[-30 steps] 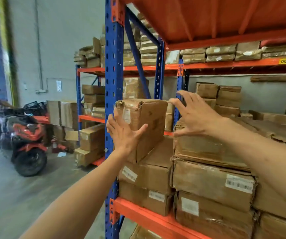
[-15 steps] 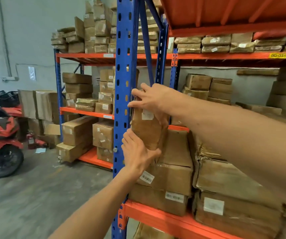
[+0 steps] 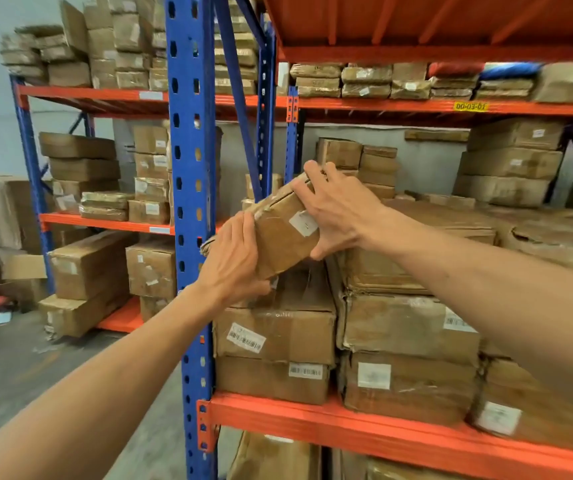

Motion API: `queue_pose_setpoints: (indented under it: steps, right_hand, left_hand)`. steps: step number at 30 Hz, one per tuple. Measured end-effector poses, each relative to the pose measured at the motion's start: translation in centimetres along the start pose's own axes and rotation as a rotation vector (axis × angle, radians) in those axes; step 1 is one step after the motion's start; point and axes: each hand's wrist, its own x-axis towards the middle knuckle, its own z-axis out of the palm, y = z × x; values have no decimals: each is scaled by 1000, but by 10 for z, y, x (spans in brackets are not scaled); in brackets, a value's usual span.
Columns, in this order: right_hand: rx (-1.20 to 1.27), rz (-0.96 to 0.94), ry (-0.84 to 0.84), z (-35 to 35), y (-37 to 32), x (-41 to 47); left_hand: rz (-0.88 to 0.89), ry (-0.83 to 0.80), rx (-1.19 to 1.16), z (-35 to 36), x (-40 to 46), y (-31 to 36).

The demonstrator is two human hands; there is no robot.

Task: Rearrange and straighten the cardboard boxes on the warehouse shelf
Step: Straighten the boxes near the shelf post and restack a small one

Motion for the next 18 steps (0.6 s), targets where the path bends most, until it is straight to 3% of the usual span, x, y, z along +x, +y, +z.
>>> queue_pose_setpoints:
  steps: [7,18]
  right_hand:
    - [20,-104,29,12,-5,0]
    - [42,13,33,12,11,8]
  left_hand:
    - [-118,27,-117,20,-28,14]
    - [85,0,-63,1,18,-6]
